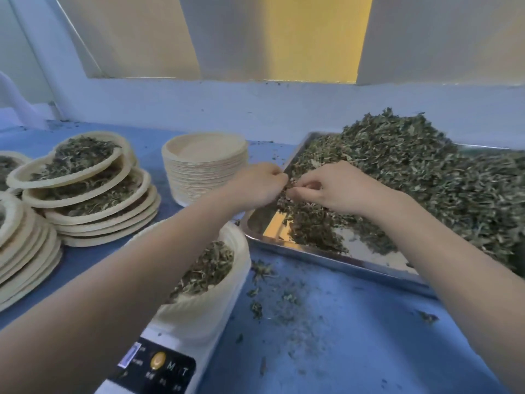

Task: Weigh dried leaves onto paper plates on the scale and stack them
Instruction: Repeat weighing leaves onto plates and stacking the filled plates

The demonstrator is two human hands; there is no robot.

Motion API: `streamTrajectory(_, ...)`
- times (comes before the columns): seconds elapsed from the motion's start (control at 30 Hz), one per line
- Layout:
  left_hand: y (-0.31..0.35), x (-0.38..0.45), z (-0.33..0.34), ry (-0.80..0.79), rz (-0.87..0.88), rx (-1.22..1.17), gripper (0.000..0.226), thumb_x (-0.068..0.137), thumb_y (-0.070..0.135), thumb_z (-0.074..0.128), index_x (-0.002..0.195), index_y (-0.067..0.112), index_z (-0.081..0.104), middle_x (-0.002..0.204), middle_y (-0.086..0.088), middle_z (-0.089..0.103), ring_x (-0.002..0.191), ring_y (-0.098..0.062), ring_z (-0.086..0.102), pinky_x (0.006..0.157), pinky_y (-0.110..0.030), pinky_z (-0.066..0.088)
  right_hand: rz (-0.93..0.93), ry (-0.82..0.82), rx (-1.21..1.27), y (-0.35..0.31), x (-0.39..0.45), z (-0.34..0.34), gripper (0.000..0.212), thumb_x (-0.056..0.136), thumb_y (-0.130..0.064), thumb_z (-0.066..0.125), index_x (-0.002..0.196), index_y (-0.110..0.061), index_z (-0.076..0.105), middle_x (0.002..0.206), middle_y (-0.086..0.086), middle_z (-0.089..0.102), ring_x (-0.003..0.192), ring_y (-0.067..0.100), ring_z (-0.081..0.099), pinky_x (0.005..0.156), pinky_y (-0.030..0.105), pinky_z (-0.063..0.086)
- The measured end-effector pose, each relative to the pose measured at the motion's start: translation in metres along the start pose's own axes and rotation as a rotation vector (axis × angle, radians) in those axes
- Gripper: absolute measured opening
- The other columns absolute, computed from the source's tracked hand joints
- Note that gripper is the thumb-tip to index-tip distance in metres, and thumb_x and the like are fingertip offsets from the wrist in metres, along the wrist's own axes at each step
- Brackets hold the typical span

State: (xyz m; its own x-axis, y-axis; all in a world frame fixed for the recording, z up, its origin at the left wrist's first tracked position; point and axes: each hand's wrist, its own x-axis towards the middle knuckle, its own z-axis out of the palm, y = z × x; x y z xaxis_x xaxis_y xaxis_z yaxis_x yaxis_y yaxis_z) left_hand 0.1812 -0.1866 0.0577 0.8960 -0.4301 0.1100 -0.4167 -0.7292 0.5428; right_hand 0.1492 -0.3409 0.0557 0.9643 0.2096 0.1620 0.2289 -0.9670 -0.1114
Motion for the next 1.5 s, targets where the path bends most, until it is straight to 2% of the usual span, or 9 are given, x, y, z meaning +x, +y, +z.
streamTrajectory(0.17,-0.033,-0.026,-0.032,0.103,-0.034,-0.054,0.024,0.094,0.017,0.047,0.106,0.021,0.067,0.111,-0.003,0.064,0.106,-0.017,0.054,0.083,-0.025,0.038,-0.105,-0.065,0.292,-0.035,0.004,0.007,0.045,0.078,-0.062,0.057,0.113,-0.035,0.065,0.104,-0.014,0.066,0.095,0.003,0.059,0.081,0.020,0.044)
streamTrajectory(0.37,-0.089,-0.088,-0.061,0.184,-0.150,-0.089,0.022,0.092,0.014,0.050,0.103,0.026,0.065,0.111,-0.001,0.066,0.099,-0.015,0.059,0.093,-0.029,0.044,-0.292,-0.380,0.350,-0.091,0.008,0.024,0.123,0.043,-0.079,0.064,0.148,-0.037,0.016,0.135,-0.040,0.026,0.110,-0.021,0.021,0.094,0.002,0.018)
streamTrajectory(0.63,-0.135,-0.140,-0.059,0.183,-0.331,-0.324,0.036,0.095,0.025,0.050,0.130,0.017,0.052,0.126,-0.002,0.056,0.116,-0.018,0.052,0.108,-0.042,0.036,-0.278,-0.594,0.190,-0.102,0.002,0.032,0.158,0.030,-0.068,0.079,0.147,-0.032,-0.021,0.154,-0.021,-0.014,0.138,-0.004,-0.008,0.117,0.029,0.000)
streamTrajectory(0.83,-0.127,-0.135,-0.058,0.235,-0.314,-0.352,0.019,0.097,0.028,0.046,0.099,0.015,0.060,0.097,-0.003,0.060,0.083,-0.013,0.052,0.066,-0.021,0.036,-0.231,-0.436,0.259,-0.105,0.004,0.024,0.154,0.026,-0.071,0.079,0.147,-0.040,-0.011,0.155,-0.021,0.006,0.132,-0.008,0.011,0.109,0.018,0.014)
streamTrajectory(1.0,-0.134,-0.135,-0.102,0.422,-0.335,-0.329,0.028,0.097,0.018,0.045,0.121,0.015,0.058,0.111,-0.004,0.061,0.106,-0.022,0.056,0.093,-0.032,0.044,-0.247,-0.292,0.315,-0.133,0.027,-0.004,0.142,0.039,-0.054,0.087,0.150,-0.036,-0.001,0.154,-0.014,0.021,0.133,0.005,0.031,0.102,0.021,0.033)
streamTrajectory(1.1,-0.148,-0.143,-0.136,0.546,-0.350,-0.293,0.032,0.098,0.018,0.046,0.128,0.014,0.054,0.119,-0.002,0.058,0.105,-0.017,0.053,0.083,-0.022,0.041,-0.285,-0.191,0.329,-0.164,0.051,-0.018,0.133,0.045,-0.044,0.088,0.151,-0.026,0.010,0.150,-0.004,0.035,0.136,0.013,0.034,0.113,0.032,0.026)
streamTrajectory(1.3,-0.198,-0.167,-0.204,0.755,-0.433,-0.264,0.030,0.097,0.026,0.049,0.124,0.017,0.057,0.122,-0.004,0.060,0.097,-0.019,0.059,0.081,-0.029,0.045,-0.269,-0.041,0.602,-0.237,0.107,-0.027,0.105,0.056,-0.017,0.091,0.144,-0.023,0.035,0.125,0.006,0.058,0.106,0.019,0.062,0.098,0.036,0.047)
streamTrajectory(1.4,-0.229,-0.184,-0.240,0.850,-0.477,-0.263,0.028,0.096,0.028,0.050,0.122,0.018,0.057,0.106,-0.001,0.063,0.078,-0.011,0.059,0.067,-0.024,0.045,-0.307,0.004,0.552,-0.289,0.144,-0.025,0.092,0.059,-0.018,0.089,0.139,-0.020,0.043,0.109,0.002,0.066,0.099,0.014,0.061,0.086,0.026,0.045)
streamTrajectory(1.5,-0.263,-0.201,-0.275,0.934,-0.538,-0.268,0.028,0.096,0.027,0.049,0.122,0.018,0.055,0.110,-0.001,0.062,0.087,-0.020,0.060,0.078,-0.030,0.048,-0.350,0.016,0.505,-0.347,0.180,-0.022,0.080,0.064,-0.019,0.086,0.135,-0.017,0.047,0.101,0.000,0.066,0.098,0.014,0.057,0.079,0.026,0.042)
